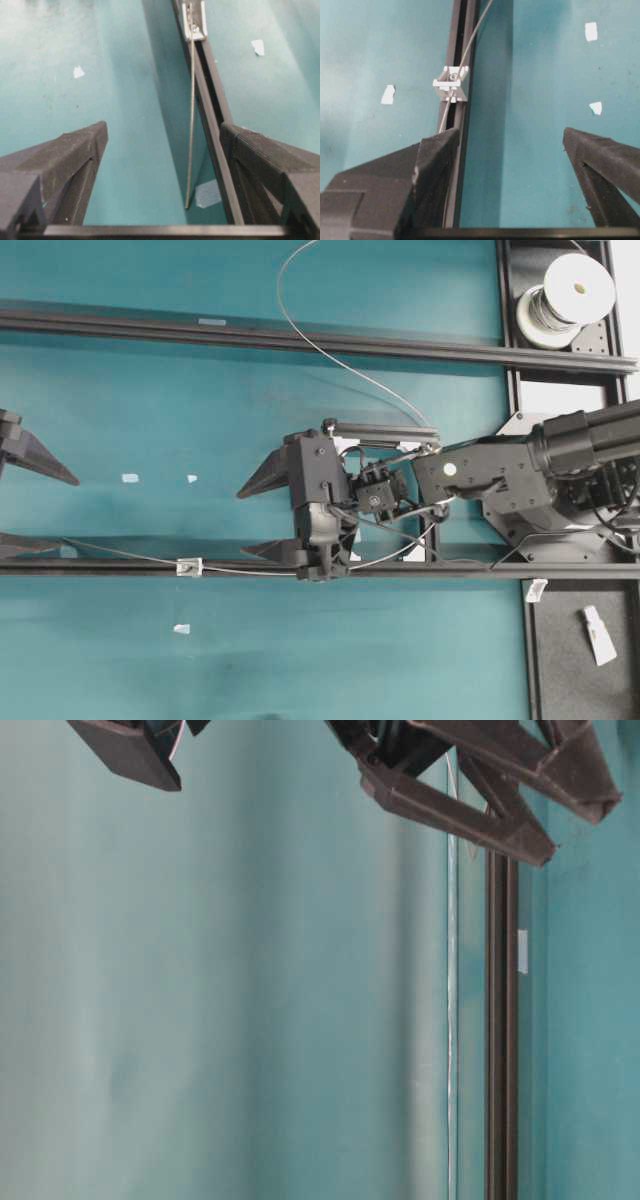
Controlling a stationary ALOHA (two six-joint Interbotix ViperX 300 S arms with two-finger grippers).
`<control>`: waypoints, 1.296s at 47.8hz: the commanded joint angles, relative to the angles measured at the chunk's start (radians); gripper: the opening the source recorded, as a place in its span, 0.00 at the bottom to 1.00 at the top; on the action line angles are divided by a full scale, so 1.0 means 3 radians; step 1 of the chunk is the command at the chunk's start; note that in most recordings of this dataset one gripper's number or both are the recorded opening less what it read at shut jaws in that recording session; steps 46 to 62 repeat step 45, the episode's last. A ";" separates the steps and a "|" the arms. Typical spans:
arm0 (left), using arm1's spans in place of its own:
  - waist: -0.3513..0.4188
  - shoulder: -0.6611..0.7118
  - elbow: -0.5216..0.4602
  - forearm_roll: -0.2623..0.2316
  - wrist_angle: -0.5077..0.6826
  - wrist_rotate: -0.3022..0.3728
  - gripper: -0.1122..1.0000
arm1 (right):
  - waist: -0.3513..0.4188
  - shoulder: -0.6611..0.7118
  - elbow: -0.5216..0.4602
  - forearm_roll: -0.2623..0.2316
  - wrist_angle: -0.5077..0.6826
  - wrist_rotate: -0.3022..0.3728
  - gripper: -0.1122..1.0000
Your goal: Insert the wire through the hole in the metal fitting.
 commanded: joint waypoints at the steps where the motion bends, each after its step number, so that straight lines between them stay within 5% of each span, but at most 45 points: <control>1: 0.0015 -0.0123 0.0005 0.0005 -0.0031 0.0005 0.49 | -0.0005 -0.0072 -0.0026 -0.0010 -0.0020 0.0000 0.95; 24: 0.0015 -0.0721 0.0220 -0.0005 -0.0026 0.0000 0.49 | -0.0005 -0.0097 0.0051 -0.0036 -0.0026 -0.0015 0.95; 62: 0.0015 -0.0736 0.0220 0.0005 -0.0041 0.0000 0.49 | -0.0010 -0.0174 0.0112 -0.0066 -0.0087 -0.0005 0.95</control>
